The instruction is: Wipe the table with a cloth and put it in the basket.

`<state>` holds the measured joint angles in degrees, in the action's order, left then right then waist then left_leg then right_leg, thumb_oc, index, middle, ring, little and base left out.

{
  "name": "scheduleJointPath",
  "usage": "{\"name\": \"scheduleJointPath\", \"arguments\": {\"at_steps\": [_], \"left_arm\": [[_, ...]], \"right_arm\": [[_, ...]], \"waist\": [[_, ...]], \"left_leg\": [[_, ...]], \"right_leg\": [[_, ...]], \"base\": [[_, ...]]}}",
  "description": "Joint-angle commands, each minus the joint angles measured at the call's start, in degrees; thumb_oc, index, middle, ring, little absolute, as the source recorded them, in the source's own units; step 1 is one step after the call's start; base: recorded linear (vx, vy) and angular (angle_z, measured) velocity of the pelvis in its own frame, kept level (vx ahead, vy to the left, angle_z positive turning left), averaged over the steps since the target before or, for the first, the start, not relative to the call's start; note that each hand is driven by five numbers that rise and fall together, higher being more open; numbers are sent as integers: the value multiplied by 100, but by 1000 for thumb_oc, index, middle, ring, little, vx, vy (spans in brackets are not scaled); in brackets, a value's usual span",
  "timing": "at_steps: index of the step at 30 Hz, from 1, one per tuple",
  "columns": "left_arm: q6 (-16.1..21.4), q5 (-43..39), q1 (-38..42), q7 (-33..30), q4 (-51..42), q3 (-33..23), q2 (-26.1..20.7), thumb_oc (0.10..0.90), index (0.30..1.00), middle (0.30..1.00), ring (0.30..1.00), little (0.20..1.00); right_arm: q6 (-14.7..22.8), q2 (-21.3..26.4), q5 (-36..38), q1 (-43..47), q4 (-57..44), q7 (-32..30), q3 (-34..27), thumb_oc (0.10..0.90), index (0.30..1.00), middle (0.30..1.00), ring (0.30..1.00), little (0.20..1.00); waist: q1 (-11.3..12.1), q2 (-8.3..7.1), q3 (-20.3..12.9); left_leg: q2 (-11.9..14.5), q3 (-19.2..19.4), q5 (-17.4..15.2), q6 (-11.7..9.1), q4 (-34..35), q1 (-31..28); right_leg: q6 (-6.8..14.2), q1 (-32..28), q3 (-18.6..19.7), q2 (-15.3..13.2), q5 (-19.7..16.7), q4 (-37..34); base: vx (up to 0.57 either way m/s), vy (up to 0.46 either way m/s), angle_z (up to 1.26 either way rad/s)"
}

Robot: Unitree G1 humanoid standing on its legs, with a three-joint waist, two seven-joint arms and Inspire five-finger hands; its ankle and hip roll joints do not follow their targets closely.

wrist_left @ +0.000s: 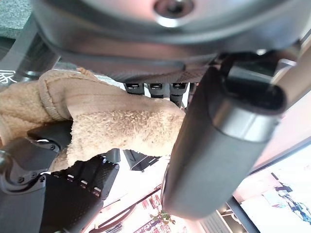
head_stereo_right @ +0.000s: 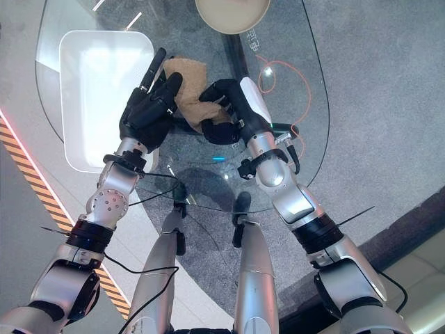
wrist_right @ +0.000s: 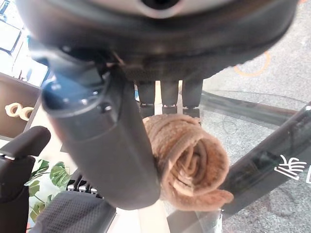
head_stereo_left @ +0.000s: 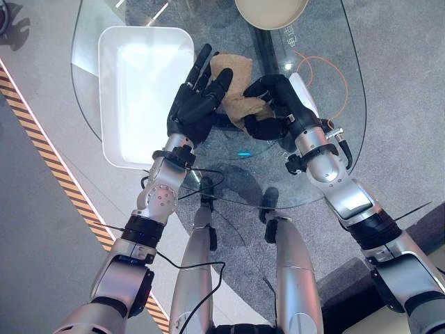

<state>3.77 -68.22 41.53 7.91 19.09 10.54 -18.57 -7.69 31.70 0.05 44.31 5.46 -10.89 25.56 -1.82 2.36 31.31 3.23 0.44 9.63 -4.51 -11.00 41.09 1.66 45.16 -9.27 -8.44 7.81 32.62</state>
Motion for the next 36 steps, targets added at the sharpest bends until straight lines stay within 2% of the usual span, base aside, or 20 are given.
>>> {"name": "scheduleJointPath", "arguments": {"at_steps": [1,13,15,16,36], "left_arm": [[207,208,811,366,-837,-61,41,800,900,900,900,900],[194,224,815,439,-829,-21,29,800,900,900,900,900],[195,260,812,448,-853,-25,31,380,540,540,540,480],[205,253,815,454,-846,-23,23,100,300,300,300,200],[227,268,823,425,-858,-6,26,100,300,300,300,200]], "right_arm": [[557,-103,-153,721,-761,59,-122,100,300,300,300,200],[596,-101,-136,738,-790,85,-104,100,300,300,300,200],[606,-91,-124,756,-785,93,-101,100,300,300,300,200],[613,-94,-130,755,-789,101,-108,100,300,300,300,200],[616,-92,-167,822,-889,65,-77,100,300,300,300,200]], "waist": [[35,-108,-152],[29,-114,-152],[31,-109,-152],[31,-111,-152],[36,-106,-152]], "left_leg": [[-349,313,-951,196,-587,-129],[-352,309,-966,197,-609,-111],[-358,304,-963,197,-606,-113],[-357,303,-963,199,-600,-119],[-356,312,-978,197,-613,-113]], "right_leg": [[332,-326,118,283,-574,-1105],[327,-316,122,286,-567,-1101],[323,-320,127,293,-566,-1106],[323,-325,126,295,-566,-1110],[330,-306,121,286,-566,-1097]], "base": [[0,0,0],[0,0,0],[0,0,0],[0,0,0],[0,0,0]]}}
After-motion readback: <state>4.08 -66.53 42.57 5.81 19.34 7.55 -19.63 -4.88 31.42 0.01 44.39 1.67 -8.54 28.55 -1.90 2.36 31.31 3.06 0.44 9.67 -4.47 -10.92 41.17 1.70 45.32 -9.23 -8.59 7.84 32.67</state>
